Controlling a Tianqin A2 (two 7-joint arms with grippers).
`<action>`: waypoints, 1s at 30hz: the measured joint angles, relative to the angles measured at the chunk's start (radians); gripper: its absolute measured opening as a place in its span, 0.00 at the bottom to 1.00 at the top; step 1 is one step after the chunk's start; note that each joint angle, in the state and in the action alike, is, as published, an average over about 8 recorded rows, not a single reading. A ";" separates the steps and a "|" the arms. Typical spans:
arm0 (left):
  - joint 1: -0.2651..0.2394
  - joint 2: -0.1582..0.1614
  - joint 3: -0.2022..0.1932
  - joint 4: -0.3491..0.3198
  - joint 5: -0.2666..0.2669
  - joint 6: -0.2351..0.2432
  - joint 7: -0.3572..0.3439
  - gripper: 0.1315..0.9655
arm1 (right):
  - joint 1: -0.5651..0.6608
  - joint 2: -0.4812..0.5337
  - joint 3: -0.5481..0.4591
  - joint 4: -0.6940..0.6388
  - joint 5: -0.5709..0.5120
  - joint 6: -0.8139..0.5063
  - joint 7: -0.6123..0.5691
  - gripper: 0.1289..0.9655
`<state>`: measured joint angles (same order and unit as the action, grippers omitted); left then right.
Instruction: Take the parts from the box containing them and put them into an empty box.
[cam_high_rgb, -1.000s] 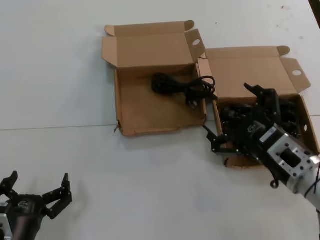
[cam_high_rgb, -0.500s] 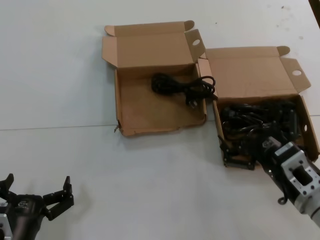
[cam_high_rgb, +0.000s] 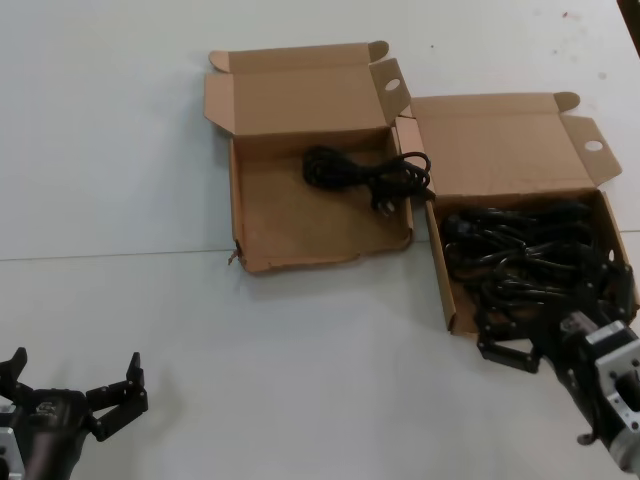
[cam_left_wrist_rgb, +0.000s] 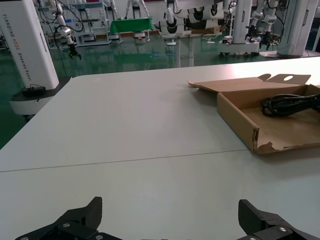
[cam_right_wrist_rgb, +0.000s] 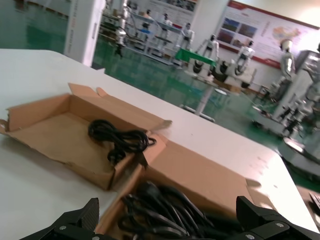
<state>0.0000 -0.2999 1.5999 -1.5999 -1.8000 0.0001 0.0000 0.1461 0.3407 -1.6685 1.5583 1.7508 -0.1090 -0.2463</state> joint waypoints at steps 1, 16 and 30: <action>0.000 0.000 0.000 0.000 0.000 0.000 0.000 1.00 | -0.008 -0.002 0.004 0.002 0.003 0.006 0.000 1.00; 0.000 0.000 0.000 0.000 0.000 0.000 0.000 1.00 | -0.120 -0.033 0.056 0.034 0.040 0.090 0.000 1.00; 0.000 0.000 0.000 0.000 0.000 0.000 0.000 1.00 | -0.124 -0.035 0.058 0.035 0.042 0.093 0.000 1.00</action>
<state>0.0000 -0.3000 1.6000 -1.6000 -1.8000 0.0000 0.0000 0.0219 0.3061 -1.6103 1.5938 1.7926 -0.0163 -0.2463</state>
